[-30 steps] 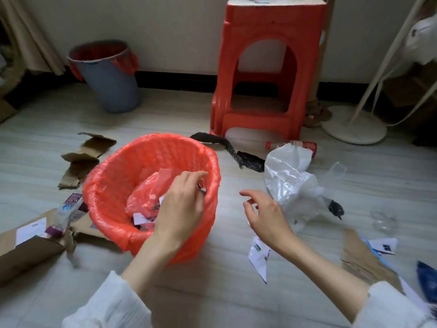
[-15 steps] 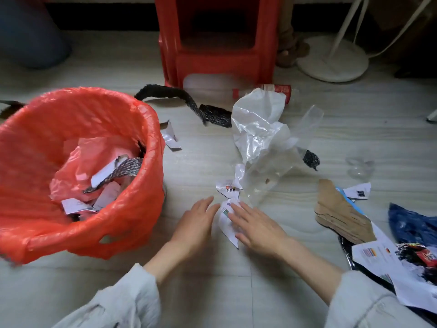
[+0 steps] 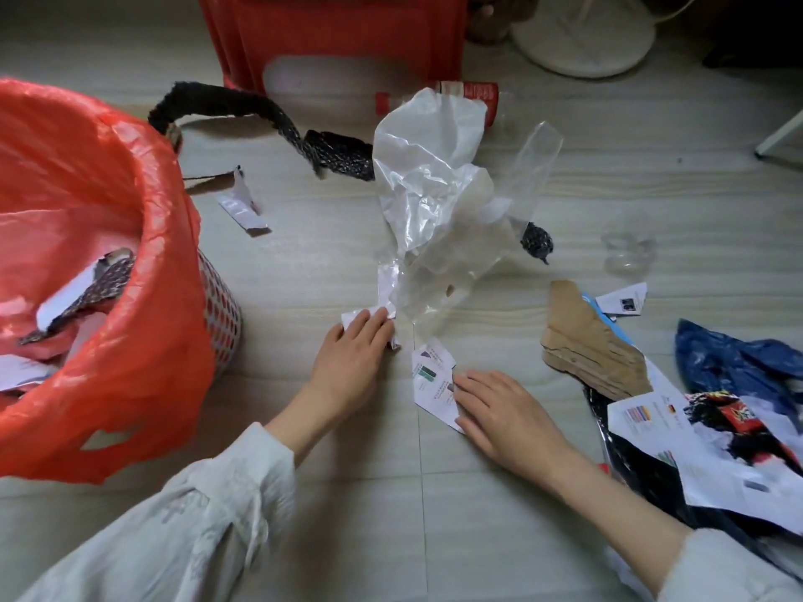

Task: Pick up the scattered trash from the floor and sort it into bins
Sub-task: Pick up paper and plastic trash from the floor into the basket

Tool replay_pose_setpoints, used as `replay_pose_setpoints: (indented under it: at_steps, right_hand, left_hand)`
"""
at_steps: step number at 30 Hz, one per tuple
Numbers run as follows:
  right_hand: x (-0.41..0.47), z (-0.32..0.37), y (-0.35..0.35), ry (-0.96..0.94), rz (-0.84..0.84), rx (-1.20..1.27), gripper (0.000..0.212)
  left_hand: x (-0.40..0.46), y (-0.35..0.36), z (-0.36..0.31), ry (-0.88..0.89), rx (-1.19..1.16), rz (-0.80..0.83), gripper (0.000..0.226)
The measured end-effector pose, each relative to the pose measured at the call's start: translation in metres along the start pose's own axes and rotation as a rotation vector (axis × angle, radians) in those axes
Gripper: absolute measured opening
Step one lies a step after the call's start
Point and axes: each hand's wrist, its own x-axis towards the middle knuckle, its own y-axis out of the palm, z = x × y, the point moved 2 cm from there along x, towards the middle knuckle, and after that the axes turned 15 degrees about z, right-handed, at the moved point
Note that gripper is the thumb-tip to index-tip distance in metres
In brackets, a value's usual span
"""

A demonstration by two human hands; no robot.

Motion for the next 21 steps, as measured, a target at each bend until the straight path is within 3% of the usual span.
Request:
replay_pose_setpoints:
  at_steps: [8, 10, 13, 15, 19, 21]
  right_hand:
    - [0.028, 0.022, -0.023, 0.194, -0.060, 0.219, 0.054]
    - [0.036, 0.025, -0.025, 0.261, -0.004, 0.274, 0.058]
    - [0.048, 0.030, -0.029, 0.231, 0.042, 0.135, 0.054]
    - [0.053, 0.033, -0.031, 0.215, 0.071, 0.100, 0.046]
    - [0.055, 0.037, -0.033, 0.241, 0.100, 0.186, 0.041]
    - [0.055, 0.037, -0.032, 0.265, 0.129, 0.261, 0.042]
  left_hand:
    - [-0.048, 0.022, -0.018, -0.097, 0.040, -0.022, 0.053]
    - [-0.061, 0.026, -0.020, -0.095, 0.013, -0.001, 0.046]
    - [-0.064, 0.025, -0.010, -0.112, -0.066, 0.012, 0.034]
    - [-0.060, 0.017, -0.003, -0.159, -0.061, 0.027, 0.041]
    - [-0.050, 0.011, 0.009, -0.227, -0.196, 0.156, 0.085]
    - [-0.050, 0.011, 0.010, -0.184, -0.207, 0.143, 0.075]
